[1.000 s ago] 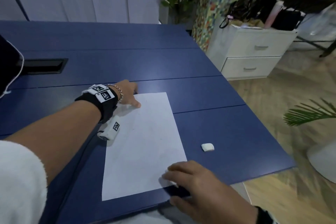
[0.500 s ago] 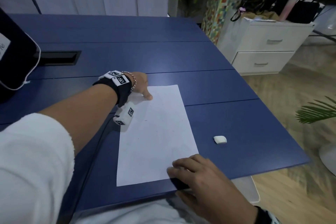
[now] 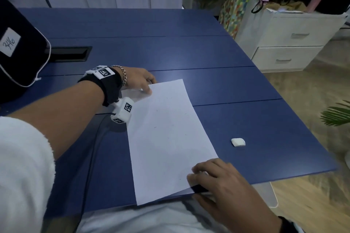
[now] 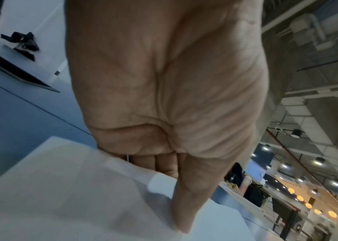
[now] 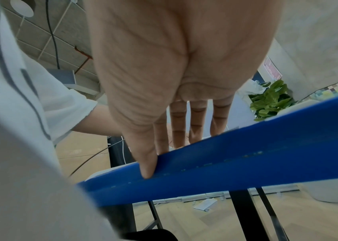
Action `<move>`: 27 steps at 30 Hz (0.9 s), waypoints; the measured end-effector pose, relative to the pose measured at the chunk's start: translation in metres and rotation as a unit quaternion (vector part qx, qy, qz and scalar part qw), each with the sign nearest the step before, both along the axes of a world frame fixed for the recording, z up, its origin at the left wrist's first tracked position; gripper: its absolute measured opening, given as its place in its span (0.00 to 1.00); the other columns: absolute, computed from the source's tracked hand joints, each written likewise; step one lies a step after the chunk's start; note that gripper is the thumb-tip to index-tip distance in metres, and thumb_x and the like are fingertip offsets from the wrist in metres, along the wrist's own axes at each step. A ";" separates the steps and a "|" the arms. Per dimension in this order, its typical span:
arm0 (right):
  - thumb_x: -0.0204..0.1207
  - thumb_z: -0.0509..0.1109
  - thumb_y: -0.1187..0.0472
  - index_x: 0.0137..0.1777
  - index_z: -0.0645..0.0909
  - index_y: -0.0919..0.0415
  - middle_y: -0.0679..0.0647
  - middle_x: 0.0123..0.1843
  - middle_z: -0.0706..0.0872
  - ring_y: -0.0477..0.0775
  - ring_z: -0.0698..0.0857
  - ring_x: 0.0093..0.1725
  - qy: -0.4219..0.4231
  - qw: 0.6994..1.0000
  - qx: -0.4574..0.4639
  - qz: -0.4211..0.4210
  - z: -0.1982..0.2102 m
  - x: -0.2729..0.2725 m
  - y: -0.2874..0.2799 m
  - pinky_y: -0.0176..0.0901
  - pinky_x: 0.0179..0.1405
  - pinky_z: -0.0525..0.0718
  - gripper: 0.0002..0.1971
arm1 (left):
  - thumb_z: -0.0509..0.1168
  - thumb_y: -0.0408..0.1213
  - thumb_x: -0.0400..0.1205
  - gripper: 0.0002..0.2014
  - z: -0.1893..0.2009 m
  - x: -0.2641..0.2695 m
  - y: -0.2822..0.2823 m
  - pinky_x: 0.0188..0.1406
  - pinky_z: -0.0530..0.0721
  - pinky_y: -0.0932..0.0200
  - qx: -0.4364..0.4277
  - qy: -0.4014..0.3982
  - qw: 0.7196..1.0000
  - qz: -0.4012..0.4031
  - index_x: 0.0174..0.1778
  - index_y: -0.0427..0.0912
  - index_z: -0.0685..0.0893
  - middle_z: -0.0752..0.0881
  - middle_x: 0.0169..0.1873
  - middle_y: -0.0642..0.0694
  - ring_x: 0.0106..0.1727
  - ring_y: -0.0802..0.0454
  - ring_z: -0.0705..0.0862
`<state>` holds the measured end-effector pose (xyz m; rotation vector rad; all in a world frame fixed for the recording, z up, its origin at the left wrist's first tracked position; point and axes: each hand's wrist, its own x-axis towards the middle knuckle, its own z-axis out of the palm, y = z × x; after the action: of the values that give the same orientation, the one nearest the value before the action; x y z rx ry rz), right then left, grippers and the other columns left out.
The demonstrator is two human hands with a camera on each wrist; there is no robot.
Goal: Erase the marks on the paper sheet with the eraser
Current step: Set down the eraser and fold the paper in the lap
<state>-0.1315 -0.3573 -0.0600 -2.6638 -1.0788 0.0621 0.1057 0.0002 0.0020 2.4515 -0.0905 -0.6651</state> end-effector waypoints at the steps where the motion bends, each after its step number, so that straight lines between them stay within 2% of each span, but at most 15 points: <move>1: 0.72 0.77 0.45 0.58 0.82 0.35 0.32 0.62 0.83 0.40 0.83 0.61 -0.005 1.000 0.006 0.001 -0.001 -0.001 0.000 0.34 0.55 0.78 0.15 | 0.75 0.34 0.77 0.11 -0.001 -0.007 0.004 0.59 0.91 0.37 -0.015 0.004 1.000 0.008 0.54 0.47 0.93 0.95 0.52 0.39 0.49 0.38 0.93; 3: 0.73 0.78 0.48 0.57 0.82 0.36 0.32 0.62 0.84 0.41 0.83 0.61 -0.020 1.000 0.022 0.001 -0.005 -0.003 -0.001 0.37 0.58 0.80 0.14 | 0.75 0.35 0.75 0.14 -0.001 -0.021 0.011 0.60 0.90 0.38 -0.027 0.003 0.999 0.021 0.57 0.46 0.93 0.95 0.52 0.39 0.53 0.34 0.94; 7: 0.74 0.80 0.53 0.57 0.85 0.39 0.36 0.63 0.84 0.45 0.83 0.63 -0.045 0.997 0.054 -0.020 -0.010 -0.009 -0.008 0.45 0.63 0.80 0.13 | 0.76 0.39 0.69 0.18 -0.002 -0.052 0.023 0.63 0.89 0.37 -0.038 -0.003 0.997 0.065 0.57 0.45 0.92 0.95 0.52 0.42 0.57 0.33 0.93; 9: 0.75 0.81 0.55 0.57 0.87 0.41 0.40 0.63 0.85 0.50 0.83 0.61 -0.055 0.995 0.066 -0.057 -0.012 -0.013 -0.016 0.49 0.61 0.79 0.12 | 0.77 0.39 0.72 0.17 -0.003 -0.070 0.030 0.65 0.89 0.38 -0.045 -0.002 0.996 0.079 0.57 0.46 0.91 0.96 0.52 0.45 0.57 0.36 0.94; 11: 0.76 0.83 0.56 0.59 0.90 0.42 0.43 0.60 0.86 0.53 0.83 0.58 -0.051 0.991 0.075 -0.098 -0.015 -0.017 -0.027 0.53 0.57 0.80 0.13 | 0.78 0.31 0.80 0.13 -0.008 -0.092 0.039 0.58 0.91 0.43 -0.072 0.003 0.991 0.109 0.60 0.41 0.90 0.95 0.53 0.39 0.53 0.36 0.94; 13: 0.78 0.82 0.54 0.62 0.92 0.41 0.40 0.55 0.85 0.48 0.82 0.54 -0.012 0.986 0.108 -0.130 -0.012 -0.024 -0.038 0.48 0.55 0.82 0.13 | 0.76 0.26 0.82 0.13 -0.010 -0.121 0.045 0.46 0.91 0.50 -0.095 0.009 0.987 0.131 0.61 0.38 0.88 0.94 0.53 0.32 0.47 0.41 0.93; 15: 0.81 0.80 0.51 0.59 0.91 0.39 0.35 0.48 0.85 0.40 0.84 0.49 0.062 0.968 0.170 -0.175 -0.002 -0.034 -0.044 0.28 0.52 0.78 0.09 | 0.78 0.28 0.81 0.16 -0.011 -0.150 0.047 0.44 0.89 0.50 -0.102 0.012 0.985 0.140 0.64 0.40 0.87 0.92 0.53 0.29 0.46 0.40 0.92; 16: 0.81 0.80 0.51 0.54 0.91 0.39 0.36 0.44 0.86 0.39 0.85 0.47 0.094 0.952 0.203 -0.208 0.002 -0.040 -0.047 0.24 0.47 0.77 0.06 | 0.77 0.27 0.82 0.17 -0.011 -0.165 0.047 0.45 0.90 0.48 -0.115 0.019 0.982 0.151 0.66 0.39 0.86 0.93 0.53 0.30 0.49 0.38 0.93; 17: 0.80 0.81 0.50 0.49 0.89 0.40 0.37 0.42 0.88 0.39 0.86 0.44 0.127 0.932 0.232 -0.246 0.004 -0.044 -0.049 0.24 0.42 0.78 0.03 | 0.75 0.25 0.83 0.17 -0.012 -0.178 0.046 0.46 0.91 0.48 -0.137 0.028 0.976 0.168 0.67 0.38 0.84 0.93 0.54 0.32 0.52 0.35 0.94; 19: 0.79 0.78 0.44 0.47 0.85 0.48 0.41 0.41 0.90 0.44 0.86 0.38 0.215 0.882 0.275 -0.315 0.001 -0.052 -0.058 0.33 0.41 0.83 0.09 | 0.73 0.23 0.82 0.19 -0.014 -0.205 0.044 0.44 0.93 0.47 -0.178 0.041 0.962 0.204 0.69 0.36 0.83 0.93 0.57 0.31 0.55 0.30 0.93; 21: 0.76 0.74 0.31 0.53 0.84 0.51 0.46 0.46 0.93 0.49 0.91 0.42 0.329 0.825 0.297 -0.349 -0.004 -0.059 -0.068 0.53 0.52 0.92 0.23 | 0.76 0.24 0.79 0.22 -0.017 -0.231 0.037 0.43 0.95 0.47 -0.216 0.061 0.948 0.227 0.68 0.36 0.82 0.93 0.58 0.30 0.55 0.29 0.93; 22: 0.75 0.72 0.28 0.58 0.85 0.51 0.48 0.50 0.94 0.52 0.93 0.46 0.391 0.793 0.310 -0.349 -0.007 -0.063 -0.070 0.62 0.58 0.93 0.27 | 0.77 0.24 0.78 0.23 -0.018 -0.243 0.032 0.43 0.96 0.47 -0.234 0.075 0.941 0.234 0.68 0.38 0.82 0.93 0.59 0.31 0.54 0.30 0.93; 23: 0.78 0.71 0.28 0.63 0.84 0.51 0.50 0.54 0.95 0.55 0.94 0.50 0.451 0.757 0.330 -0.339 -0.009 -0.068 -0.071 0.67 0.62 0.91 0.28 | 0.75 0.24 0.78 0.22 -0.018 -0.254 0.025 0.43 0.96 0.47 -0.250 0.085 0.933 0.243 0.69 0.38 0.82 0.93 0.59 0.31 0.53 0.32 0.94; 25: 0.86 0.65 0.38 0.72 0.83 0.49 0.50 0.62 0.95 0.56 0.95 0.59 0.530 0.699 0.379 -0.296 -0.008 -0.077 -0.073 0.66 0.67 0.90 0.22 | 0.70 0.24 0.78 0.21 -0.021 -0.274 0.007 0.40 0.96 0.48 -0.280 0.100 0.919 0.261 0.68 0.36 0.82 0.93 0.58 0.30 0.49 0.34 0.95; 27: 0.91 0.61 0.50 0.78 0.81 0.46 0.47 0.71 0.91 0.55 0.92 0.69 0.545 0.692 0.402 -0.248 -0.006 -0.083 -0.079 0.59 0.67 0.90 0.19 | 0.68 0.23 0.77 0.22 -0.024 -0.294 -0.013 0.38 0.95 0.48 -0.293 0.116 0.910 0.268 0.68 0.35 0.81 0.93 0.58 0.30 0.48 0.35 0.96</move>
<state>-0.2150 -0.4363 -0.0664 -1.4939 0.0766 0.7510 -0.1888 -0.0131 -0.0219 1.6906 0.4078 -0.5663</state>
